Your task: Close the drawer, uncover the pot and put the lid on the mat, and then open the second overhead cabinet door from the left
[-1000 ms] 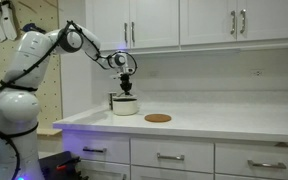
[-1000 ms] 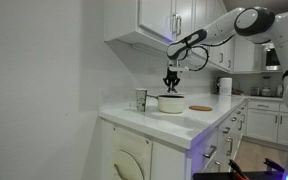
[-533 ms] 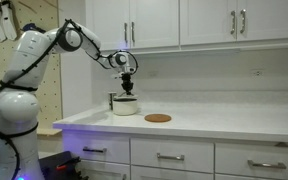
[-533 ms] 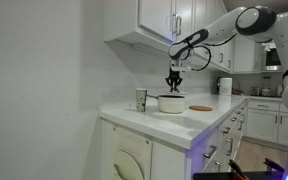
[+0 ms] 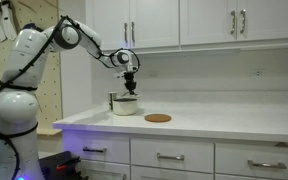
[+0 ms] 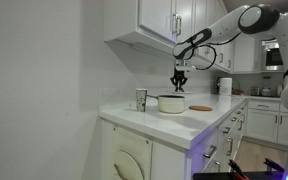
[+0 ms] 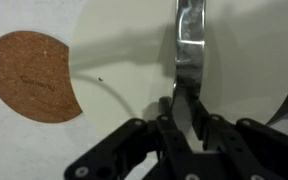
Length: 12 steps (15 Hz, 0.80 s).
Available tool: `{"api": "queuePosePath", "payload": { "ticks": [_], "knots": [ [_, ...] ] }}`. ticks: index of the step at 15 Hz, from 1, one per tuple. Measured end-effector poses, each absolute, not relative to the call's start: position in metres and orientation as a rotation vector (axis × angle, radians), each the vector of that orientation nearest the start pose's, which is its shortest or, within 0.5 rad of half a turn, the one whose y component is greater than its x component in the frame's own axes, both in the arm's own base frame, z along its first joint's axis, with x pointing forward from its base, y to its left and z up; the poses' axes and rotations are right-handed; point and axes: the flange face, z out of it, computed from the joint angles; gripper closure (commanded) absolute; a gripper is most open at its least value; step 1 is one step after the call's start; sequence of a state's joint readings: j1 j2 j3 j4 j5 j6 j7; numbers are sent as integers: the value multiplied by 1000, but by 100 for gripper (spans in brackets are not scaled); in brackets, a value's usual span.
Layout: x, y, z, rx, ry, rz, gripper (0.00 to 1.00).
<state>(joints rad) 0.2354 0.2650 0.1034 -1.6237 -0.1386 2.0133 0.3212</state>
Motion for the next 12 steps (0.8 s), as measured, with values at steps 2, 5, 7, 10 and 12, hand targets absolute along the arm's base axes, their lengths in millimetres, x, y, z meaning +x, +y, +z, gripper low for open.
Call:
{"api": "queuePosePath", "payload": {
  "ticks": [2,5,7,10,12],
  "knots": [
    [623,187,482,-3192,-60,-244,94],
    [627,161,483,-3198,7,-239,94],
    [629,145,483,-3199,50,-236,94],
    [633,120,484,-3201,112,-234,94],
    [636,102,485,-3202,151,-234,94]
  ]
}}
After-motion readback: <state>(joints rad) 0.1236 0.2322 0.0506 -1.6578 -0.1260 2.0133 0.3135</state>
